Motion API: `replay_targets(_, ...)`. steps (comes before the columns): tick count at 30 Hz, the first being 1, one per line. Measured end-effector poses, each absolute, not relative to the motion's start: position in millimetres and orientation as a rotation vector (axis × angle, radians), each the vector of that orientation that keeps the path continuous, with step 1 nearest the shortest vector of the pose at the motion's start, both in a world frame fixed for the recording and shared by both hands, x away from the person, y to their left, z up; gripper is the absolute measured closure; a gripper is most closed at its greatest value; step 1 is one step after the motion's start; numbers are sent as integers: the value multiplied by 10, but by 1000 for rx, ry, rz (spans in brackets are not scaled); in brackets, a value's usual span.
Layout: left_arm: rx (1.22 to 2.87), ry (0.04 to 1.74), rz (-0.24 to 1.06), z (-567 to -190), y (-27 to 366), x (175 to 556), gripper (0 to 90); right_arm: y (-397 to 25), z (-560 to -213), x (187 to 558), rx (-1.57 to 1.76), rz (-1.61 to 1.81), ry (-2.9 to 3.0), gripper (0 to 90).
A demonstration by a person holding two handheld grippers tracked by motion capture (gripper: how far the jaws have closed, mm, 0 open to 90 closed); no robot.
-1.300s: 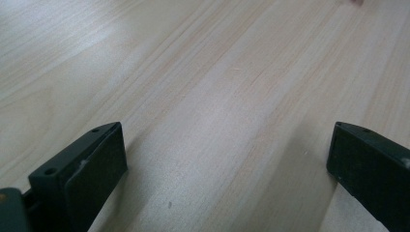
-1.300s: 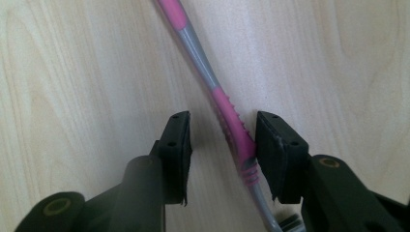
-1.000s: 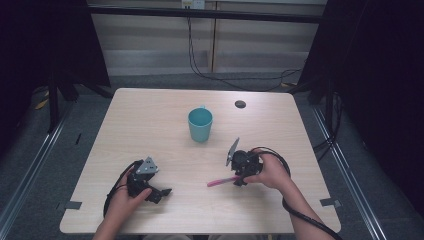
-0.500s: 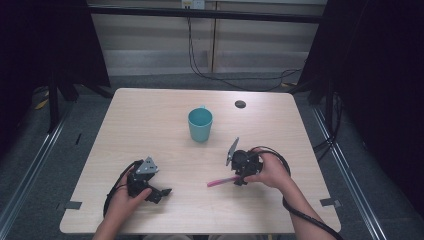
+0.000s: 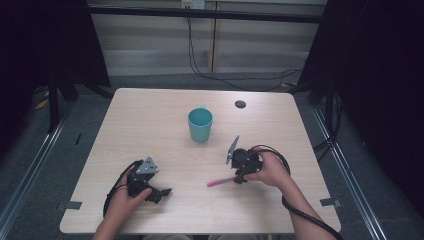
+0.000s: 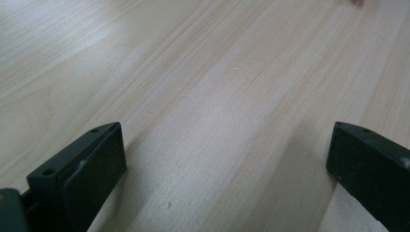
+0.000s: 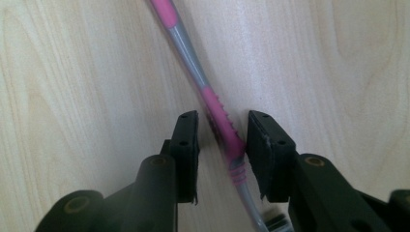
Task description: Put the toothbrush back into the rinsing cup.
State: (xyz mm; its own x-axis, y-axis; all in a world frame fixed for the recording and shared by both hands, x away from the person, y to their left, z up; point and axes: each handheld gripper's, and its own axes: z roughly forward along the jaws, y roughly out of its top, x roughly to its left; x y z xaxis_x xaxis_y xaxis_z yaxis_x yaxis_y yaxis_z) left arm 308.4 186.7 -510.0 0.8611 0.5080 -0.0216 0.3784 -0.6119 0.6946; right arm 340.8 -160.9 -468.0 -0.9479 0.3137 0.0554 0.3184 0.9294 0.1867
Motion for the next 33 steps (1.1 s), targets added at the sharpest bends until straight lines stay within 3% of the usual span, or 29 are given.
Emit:
replay_targets(10,2300,639,230,-5099,1867,3083,1,-1625,-4679,3425,-514,-306,-3060,796)
replay_targets(33,2301,638,228,-5099,1867,3084,1,-1646,-4656,3358,-473,-282,-3069,807)
